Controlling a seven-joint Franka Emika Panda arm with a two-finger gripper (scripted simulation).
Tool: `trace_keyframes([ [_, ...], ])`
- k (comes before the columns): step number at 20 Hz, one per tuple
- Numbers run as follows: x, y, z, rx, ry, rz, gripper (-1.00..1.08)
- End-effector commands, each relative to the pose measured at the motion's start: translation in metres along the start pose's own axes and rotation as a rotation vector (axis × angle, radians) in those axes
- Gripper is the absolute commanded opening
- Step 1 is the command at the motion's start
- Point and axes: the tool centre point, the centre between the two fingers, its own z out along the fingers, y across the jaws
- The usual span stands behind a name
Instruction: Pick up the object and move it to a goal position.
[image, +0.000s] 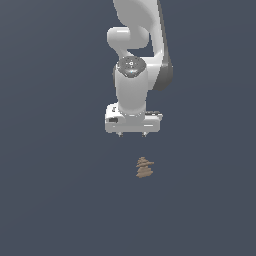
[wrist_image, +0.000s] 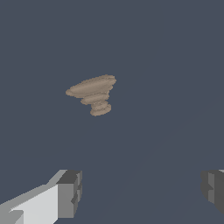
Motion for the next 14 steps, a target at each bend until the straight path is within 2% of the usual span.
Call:
trace_keyframes([
  [1,0.000,0.000,0.000,0.000,0.000,0.000,1.00],
  [14,-0.010,-0.028,0.011,-0.008,-0.036,-0.056,1.00],
])
